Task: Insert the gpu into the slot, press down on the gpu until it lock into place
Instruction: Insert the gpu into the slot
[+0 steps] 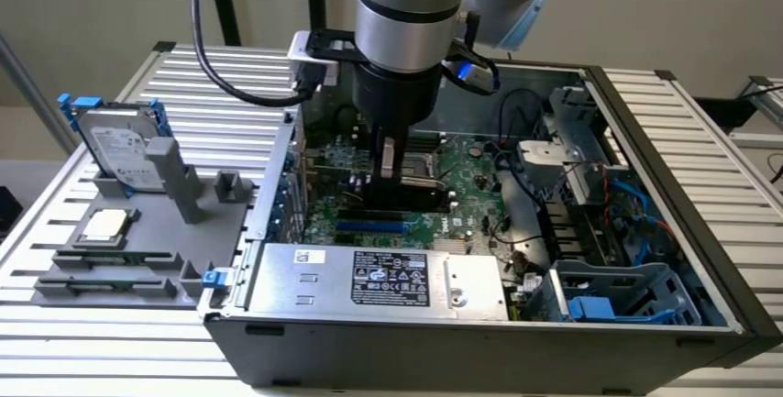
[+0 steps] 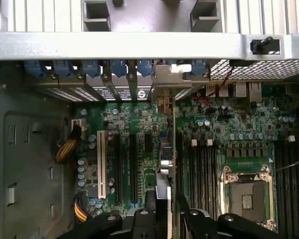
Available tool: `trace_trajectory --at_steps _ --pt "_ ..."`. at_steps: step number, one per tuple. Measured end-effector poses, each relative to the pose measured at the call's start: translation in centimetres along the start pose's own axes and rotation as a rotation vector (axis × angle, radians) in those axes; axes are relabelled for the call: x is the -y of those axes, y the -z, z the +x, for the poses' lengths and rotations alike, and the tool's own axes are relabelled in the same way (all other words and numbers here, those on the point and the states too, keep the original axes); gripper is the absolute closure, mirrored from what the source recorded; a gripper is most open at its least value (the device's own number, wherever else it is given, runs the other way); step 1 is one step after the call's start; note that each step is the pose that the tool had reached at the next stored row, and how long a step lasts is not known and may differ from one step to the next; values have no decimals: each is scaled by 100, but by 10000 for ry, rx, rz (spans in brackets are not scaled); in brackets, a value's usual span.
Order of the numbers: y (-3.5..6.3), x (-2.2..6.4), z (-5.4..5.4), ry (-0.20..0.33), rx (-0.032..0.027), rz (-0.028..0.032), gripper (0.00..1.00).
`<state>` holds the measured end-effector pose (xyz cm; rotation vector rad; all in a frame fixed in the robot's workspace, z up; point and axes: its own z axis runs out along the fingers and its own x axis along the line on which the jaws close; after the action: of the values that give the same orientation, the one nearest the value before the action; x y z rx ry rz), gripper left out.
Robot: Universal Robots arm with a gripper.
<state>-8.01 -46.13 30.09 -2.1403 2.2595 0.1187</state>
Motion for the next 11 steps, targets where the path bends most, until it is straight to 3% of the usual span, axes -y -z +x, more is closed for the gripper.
trace_trajectory --at_steps 6,11 --pt "-92 -13 8 -53 4 73 74" --pt "-136 -41 12 -154 13 213 74"
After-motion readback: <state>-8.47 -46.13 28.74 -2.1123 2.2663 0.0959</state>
